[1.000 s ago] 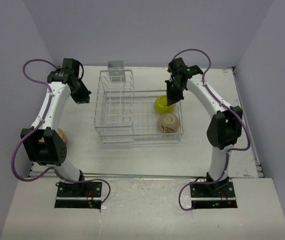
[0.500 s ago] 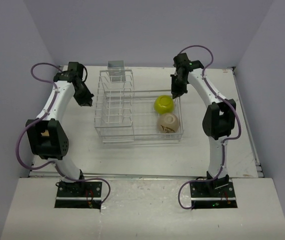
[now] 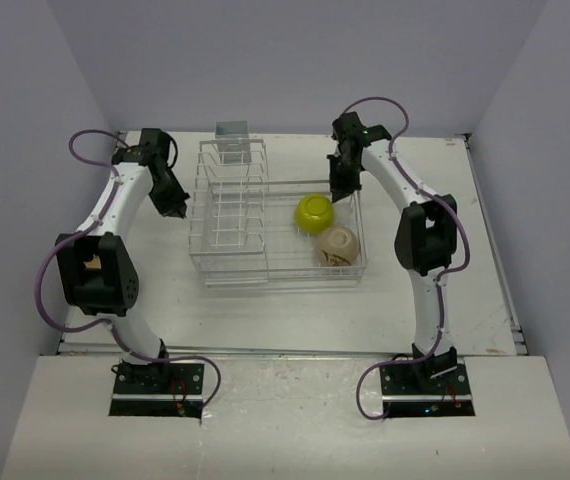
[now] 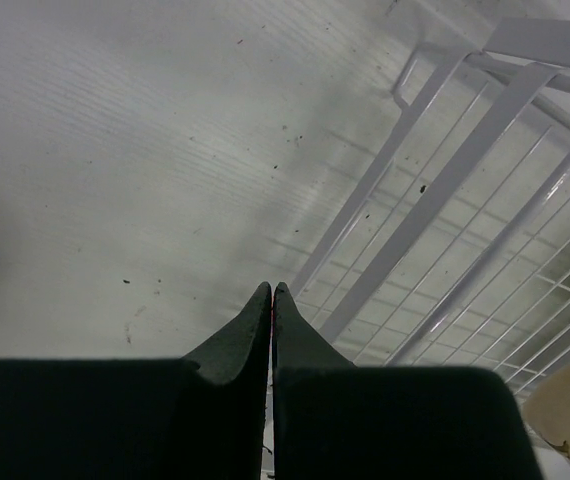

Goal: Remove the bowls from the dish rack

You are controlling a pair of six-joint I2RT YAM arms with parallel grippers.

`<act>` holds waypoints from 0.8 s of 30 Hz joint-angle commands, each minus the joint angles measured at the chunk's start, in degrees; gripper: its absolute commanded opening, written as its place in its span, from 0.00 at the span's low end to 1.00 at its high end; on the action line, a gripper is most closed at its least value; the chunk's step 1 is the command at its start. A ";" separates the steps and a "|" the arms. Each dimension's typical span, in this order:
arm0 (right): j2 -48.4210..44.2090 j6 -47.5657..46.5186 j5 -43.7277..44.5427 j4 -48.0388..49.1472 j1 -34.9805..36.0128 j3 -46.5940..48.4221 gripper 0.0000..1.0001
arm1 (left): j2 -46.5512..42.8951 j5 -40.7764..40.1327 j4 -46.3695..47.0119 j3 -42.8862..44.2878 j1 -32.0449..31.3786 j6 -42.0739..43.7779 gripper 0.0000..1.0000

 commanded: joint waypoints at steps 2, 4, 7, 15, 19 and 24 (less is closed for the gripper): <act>1.07 -0.11 -6.22 1.97 4.70 2.25 0.00 | 0.43 1.23 1.35 -0.37 -1.03 2.16 0.00; 2.21 0.16 -7.97 2.06 5.49 3.14 0.00 | 0.35 1.23 1.35 -0.81 -1.30 2.25 0.00; 3.52 0.77 -10.70 1.79 6.72 5.16 0.00 | -0.27 1.23 1.35 -1.78 -1.65 2.25 0.00; 0.46 1.56 -14.76 4.78 7.78 3.85 0.00 | -2.55 2.90 1.52 -3.54 -2.18 2.60 0.00; -4.03 0.69 -11.68 5.31 7.61 1.38 0.00 | -3.43 3.95 1.61 -3.54 -2.18 2.87 0.00; -6.84 1.39 -10.88 3.55 7.34 -0.72 0.00 | -5.19 5.46 1.35 -4.15 -2.26 2.34 0.00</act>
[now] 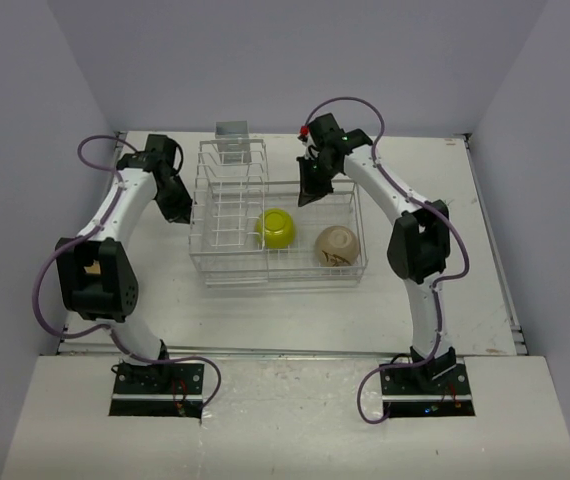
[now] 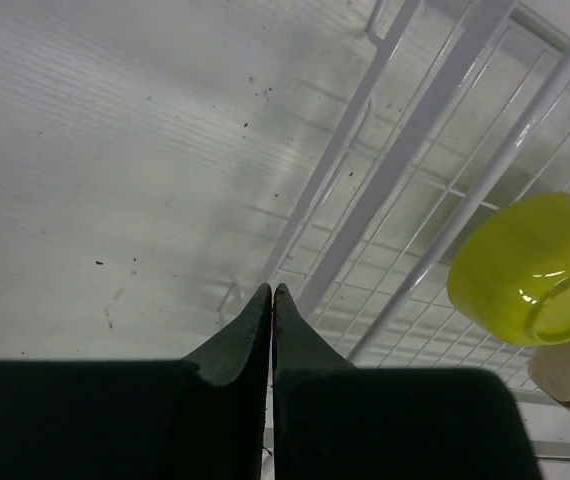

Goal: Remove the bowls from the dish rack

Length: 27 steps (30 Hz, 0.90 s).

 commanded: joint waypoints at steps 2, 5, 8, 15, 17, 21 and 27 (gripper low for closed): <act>-5.92 0.58 0.83 -0.03 -0.22 -3.05 0.00 | -3.77 0.91 0.04 -0.88 -0.41 1.42 0.00; -6.01 0.76 -0.13 0.41 0.22 -6.39 0.00 | -3.16 -0.15 -1.46 -2.02 -0.49 1.60 0.00; -6.98 0.84 0.39 2.34 1.18 -9.64 0.00 | -3.51 -0.24 -1.11 -4.13 -0.67 1.77 0.00; -7.07 1.02 0.13 3.22 2.50 -11.84 0.00 | -3.25 -0.15 -0.93 -5.53 -1.72 2.04 0.00; -6.28 1.02 -0.40 3.40 3.56 -11.41 0.00 | -2.89 0.37 -0.93 -5.71 -2.16 2.12 0.00; -3.12 1.81 -2.68 3.13 6.28 -7.03 0.00 | -2.10 0.90 -0.85 -5.80 -3.65 1.86 0.00; 2.86 4.18 -7.25 3.66 8.39 0.09 0.00 | -1.75 1.34 -1.11 -5.80 -5.41 1.51 0.00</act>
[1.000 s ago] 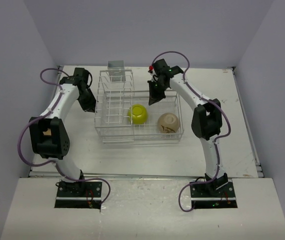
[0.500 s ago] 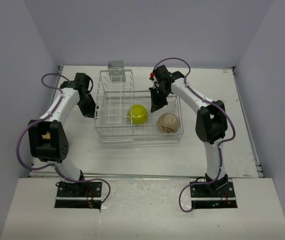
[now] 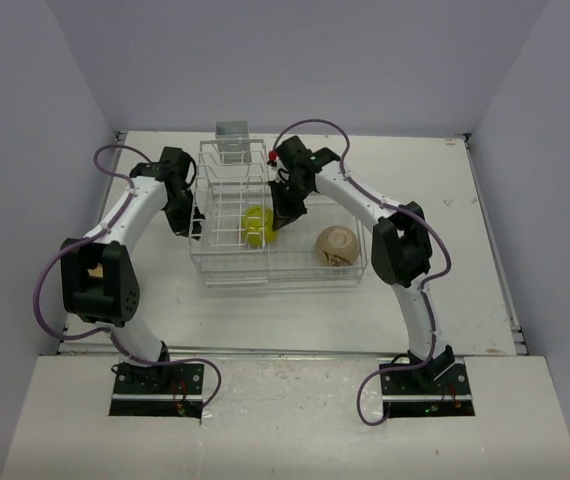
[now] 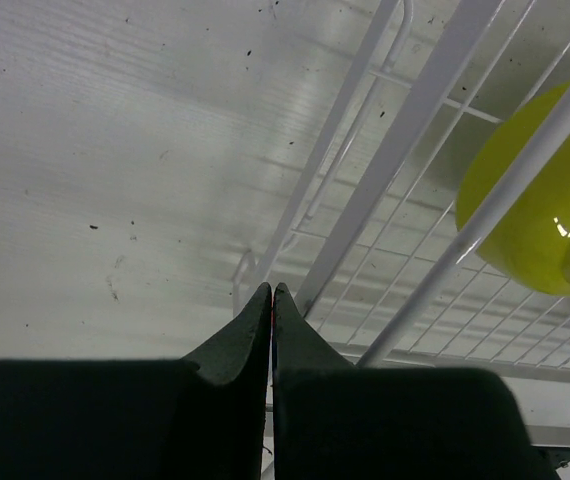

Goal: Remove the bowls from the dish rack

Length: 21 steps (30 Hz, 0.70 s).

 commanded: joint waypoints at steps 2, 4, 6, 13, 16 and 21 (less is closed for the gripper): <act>2.73 3.11 -6.17 2.56 0.94 4.63 0.00 | 0.46 1.87 -0.48 -0.42 -1.46 0.90 0.00; 2.39 3.29 -7.83 3.62 1.03 4.20 0.00 | 0.28 1.60 -0.48 -0.42 -1.46 1.16 0.00; 1.51 3.03 -10.21 6.08 1.03 2.97 0.00 | 0.20 1.77 -0.30 -0.69 -1.46 1.25 0.00; -4.72 2.41 -3.82 8.45 0.85 -1.77 0.00 | -0.42 2.13 0.66 -1.92 -1.46 1.25 0.00; -5.88 2.94 0.67 6.63 -0.11 -3.63 0.00 | -0.95 2.30 0.84 -3.05 -1.46 1.25 0.00; -4.30 1.98 4.20 5.21 -0.47 -2.93 0.00 | -1.83 2.74 1.19 -4.20 -1.46 1.42 0.00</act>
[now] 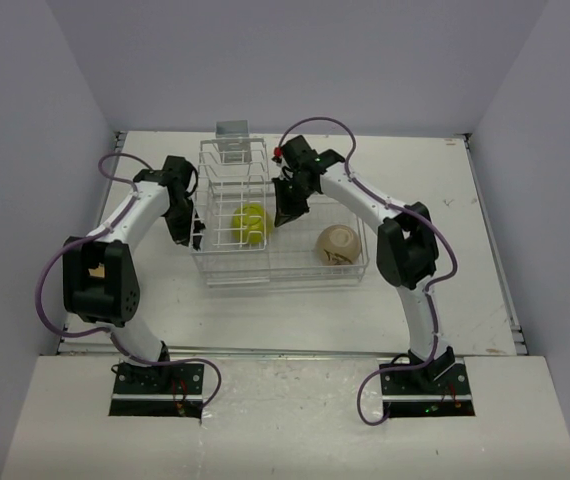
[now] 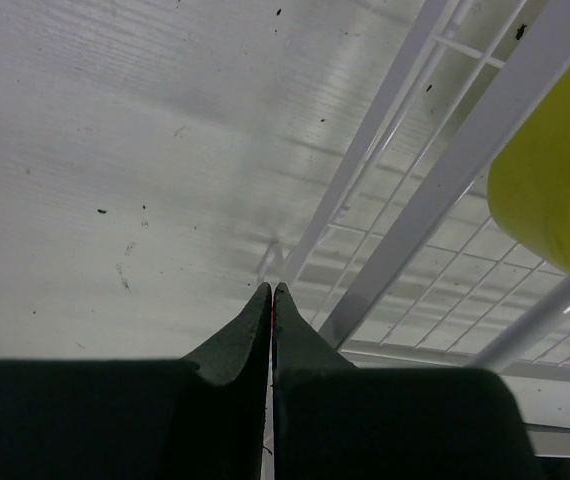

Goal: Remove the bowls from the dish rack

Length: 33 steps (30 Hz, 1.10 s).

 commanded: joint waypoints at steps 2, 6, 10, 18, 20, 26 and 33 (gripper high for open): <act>-1.43 -0.67 3.15 0.18 -0.40 2.02 0.00 | -2.05 3.20 1.24 -0.86 -1.20 0.90 0.00; 2.43 -0.76 0.86 0.71 -0.31 5.36 0.00 | -2.22 4.34 2.02 -1.91 -1.20 0.73 0.00; 5.25 0.12 -2.82 3.26 0.30 7.99 0.00 | -3.27 5.22 2.91 -2.53 -1.20 0.37 0.00; 7.63 5.74 -18.81 13.26 2.41 9.07 0.00 | -3.63 5.93 2.82 -2.88 -1.20 0.64 0.00; 6.22 6.71 -24.43 15.99 2.76 7.30 0.00 | -3.63 6.37 2.91 -2.79 -1.20 0.64 0.00; -2.35 6.63 -23.89 20.48 2.77 -3.23 0.00 | -3.45 7.77 4.22 -2.62 -1.20 0.20 0.00; -13.55 5.66 -11.36 20.93 1.36 -16.17 0.25 | -3.02 8.74 6.33 -3.76 -1.20 -0.24 0.00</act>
